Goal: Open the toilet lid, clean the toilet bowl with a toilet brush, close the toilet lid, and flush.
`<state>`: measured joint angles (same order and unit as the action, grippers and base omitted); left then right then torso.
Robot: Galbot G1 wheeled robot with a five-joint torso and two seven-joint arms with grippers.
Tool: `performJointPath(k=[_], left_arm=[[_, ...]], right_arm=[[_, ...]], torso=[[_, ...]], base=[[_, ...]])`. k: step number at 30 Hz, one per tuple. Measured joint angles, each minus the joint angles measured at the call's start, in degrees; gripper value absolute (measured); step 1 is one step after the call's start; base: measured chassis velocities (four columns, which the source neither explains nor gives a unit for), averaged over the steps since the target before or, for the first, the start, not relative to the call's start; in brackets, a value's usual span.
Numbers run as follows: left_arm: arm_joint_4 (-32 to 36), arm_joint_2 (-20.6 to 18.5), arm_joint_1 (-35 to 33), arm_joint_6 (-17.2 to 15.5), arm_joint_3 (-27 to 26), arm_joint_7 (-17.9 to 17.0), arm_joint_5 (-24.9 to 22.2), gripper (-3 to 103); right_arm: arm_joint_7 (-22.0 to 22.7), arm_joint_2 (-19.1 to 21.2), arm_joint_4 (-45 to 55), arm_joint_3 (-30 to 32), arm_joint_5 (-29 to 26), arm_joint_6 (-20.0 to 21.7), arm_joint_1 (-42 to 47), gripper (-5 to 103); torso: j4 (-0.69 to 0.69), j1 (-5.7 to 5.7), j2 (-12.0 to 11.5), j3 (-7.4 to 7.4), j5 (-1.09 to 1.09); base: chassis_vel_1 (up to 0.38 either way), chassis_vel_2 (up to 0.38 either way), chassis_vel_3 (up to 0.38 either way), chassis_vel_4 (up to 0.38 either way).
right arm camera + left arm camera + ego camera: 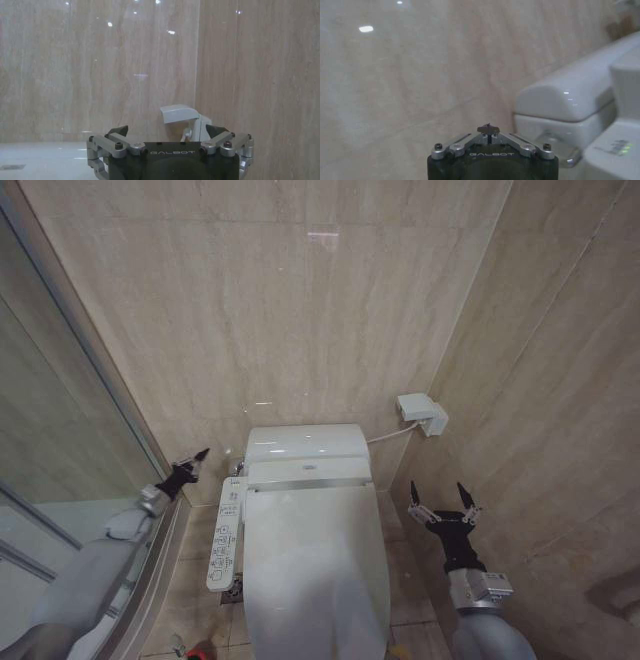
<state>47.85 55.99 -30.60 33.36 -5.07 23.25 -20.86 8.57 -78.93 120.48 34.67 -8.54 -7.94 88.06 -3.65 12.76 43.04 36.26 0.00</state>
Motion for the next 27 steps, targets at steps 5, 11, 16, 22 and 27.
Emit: performJointPath(k=[5, 11, 16, 22, 27], left_arm=[[-2.4, 1.9, 1.6, 0.7, 2.5, 0.9, 2.3, 0], [-6.4, 3.5, 3.2, 2.2, 2.8, 2.2, 5.0, 0], [-8.3, 5.3, 3.8, 2.9, 2.6, 3.0, 6.1, 0], [-8.3, 6.1, 3.2, 3.0, 2.2, 3.1, 6.6, 0], [-8.9, 6.7, 2.6, 3.2, 1.6, 3.5, 7.3, 0]], right_arm=[[0.0, 0.0, 0.0, 0.0, 0.0, 0.0, 0.0, 100], [0.0, 0.0, 0.0, 0.0, 0.0, 0.0, 0.0, 100], [0.0, 0.0, 0.0, 0.0, 0.0, 0.0, 0.0, 100], [0.0, 0.0, 0.0, 0.0, 0.0, 0.0, 0.0, 100], [0.0, 0.0, 0.0, 0.0, 0.0, 0.0, 0.0, 100]], torso=[[0.0, 0.0, 0.0, 0.0, 0.0], [0.01, 0.0, 0.0, 0.0, 0.0], [0.01, 0.0, 0.0, -0.01, 0.0], [0.04, -0.01, 0.0, -0.02, 0.04], [0.03, -0.02, 0.0, -0.03, 0.04]], base=[[0.0, 0.0, 0.0, 0.0], [0.0, 0.0, 0.0, 0.0], [0.0, 0.0, 0.0, 0.0], [0.0, 0.0, 0.0, 0.0], [0.0, 0.0, 0.0, 0.0]])
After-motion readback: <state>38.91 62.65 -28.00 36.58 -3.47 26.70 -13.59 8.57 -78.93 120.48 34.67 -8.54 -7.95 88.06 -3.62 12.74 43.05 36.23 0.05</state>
